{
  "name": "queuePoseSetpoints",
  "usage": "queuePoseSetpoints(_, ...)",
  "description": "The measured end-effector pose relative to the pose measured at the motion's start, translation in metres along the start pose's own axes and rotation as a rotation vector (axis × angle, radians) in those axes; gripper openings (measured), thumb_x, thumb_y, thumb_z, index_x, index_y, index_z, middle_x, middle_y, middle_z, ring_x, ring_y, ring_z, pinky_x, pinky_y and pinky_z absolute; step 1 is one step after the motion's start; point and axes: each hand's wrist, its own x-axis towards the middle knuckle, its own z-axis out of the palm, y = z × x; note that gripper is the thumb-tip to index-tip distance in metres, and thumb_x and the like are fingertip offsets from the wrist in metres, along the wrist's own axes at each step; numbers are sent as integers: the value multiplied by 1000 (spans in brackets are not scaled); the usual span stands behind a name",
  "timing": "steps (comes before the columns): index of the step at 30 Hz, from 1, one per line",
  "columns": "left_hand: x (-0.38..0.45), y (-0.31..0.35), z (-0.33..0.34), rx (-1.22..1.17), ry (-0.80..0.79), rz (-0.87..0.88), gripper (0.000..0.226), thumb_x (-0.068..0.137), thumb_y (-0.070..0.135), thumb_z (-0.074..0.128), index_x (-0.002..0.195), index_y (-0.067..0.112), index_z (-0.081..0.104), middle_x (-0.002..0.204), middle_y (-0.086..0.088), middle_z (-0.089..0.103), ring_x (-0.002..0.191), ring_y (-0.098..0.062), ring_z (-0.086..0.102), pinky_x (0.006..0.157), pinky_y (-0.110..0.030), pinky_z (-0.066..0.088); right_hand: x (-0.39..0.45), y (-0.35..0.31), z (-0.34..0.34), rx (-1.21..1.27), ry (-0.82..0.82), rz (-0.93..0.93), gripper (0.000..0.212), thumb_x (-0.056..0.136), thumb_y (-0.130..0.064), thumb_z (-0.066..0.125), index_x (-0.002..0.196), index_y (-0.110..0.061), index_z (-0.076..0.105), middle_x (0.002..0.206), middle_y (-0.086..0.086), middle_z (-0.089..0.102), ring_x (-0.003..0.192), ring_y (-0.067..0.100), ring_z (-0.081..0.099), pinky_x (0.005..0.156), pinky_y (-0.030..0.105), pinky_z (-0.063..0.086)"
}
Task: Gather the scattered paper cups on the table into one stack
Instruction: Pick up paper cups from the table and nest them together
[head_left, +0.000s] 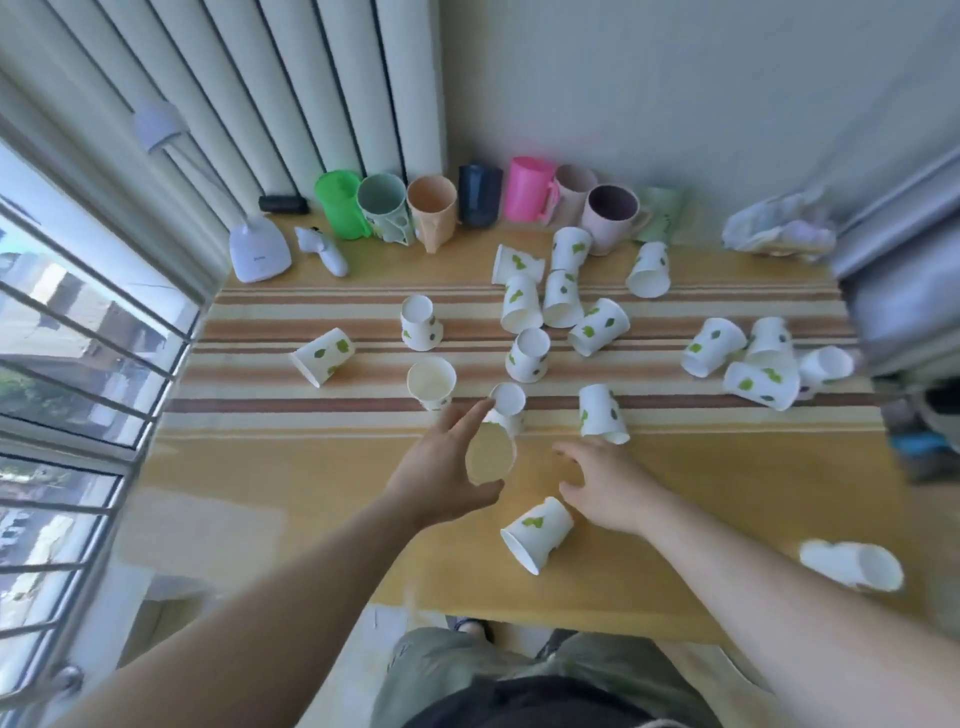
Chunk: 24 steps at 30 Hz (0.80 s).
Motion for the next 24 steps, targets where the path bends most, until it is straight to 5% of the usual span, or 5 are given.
queuePoseSetpoints(6,49,101,86,71,-239,147,103,81,33,86,169,23,32,166,-2,37,146,-28,45,110,-28,37,-75,128,0,93,23,273,55,109,-35,59,162,-36,47,164,-1,49,139,25,58,103,39,57)
queuePoseSetpoints(14,59,113,150,112,-345,32,89,75,29,91,153,30,50,149,-1,49,132,-30,56,104,-37,51,-86,178,28,209,5,289,54,107,-33,58,160,-36,50,162,-1,50,138,23,59,107,40,55)
queuePoseSetpoints(20,49,103,140,140,-378,12,132,68,65,90,172,40,11,161,-3,37,145,-27,37,119,-48,41,-67,175,30,132,-24,213,55,109,-30,58,163,-31,48,170,3,40,154,30,44,119,45,49)
queuePoseSetpoints(22,44,93,129,181,-283,45,105,79,79,63,169,39,26,159,-1,43,148,-24,35,122,-49,38,-55,175,30,48,19,165,57,109,-31,58,164,-28,46,173,2,34,160,30,33,124,46,43)
queuePoseSetpoints(24,40,69,122,175,-145,87,73,93,71,38,155,37,56,148,1,54,144,-23,41,120,-47,39,-33,182,34,-71,119,105,58,106,-31,62,162,-25,48,173,2,32,160,32,29,124,51,43)
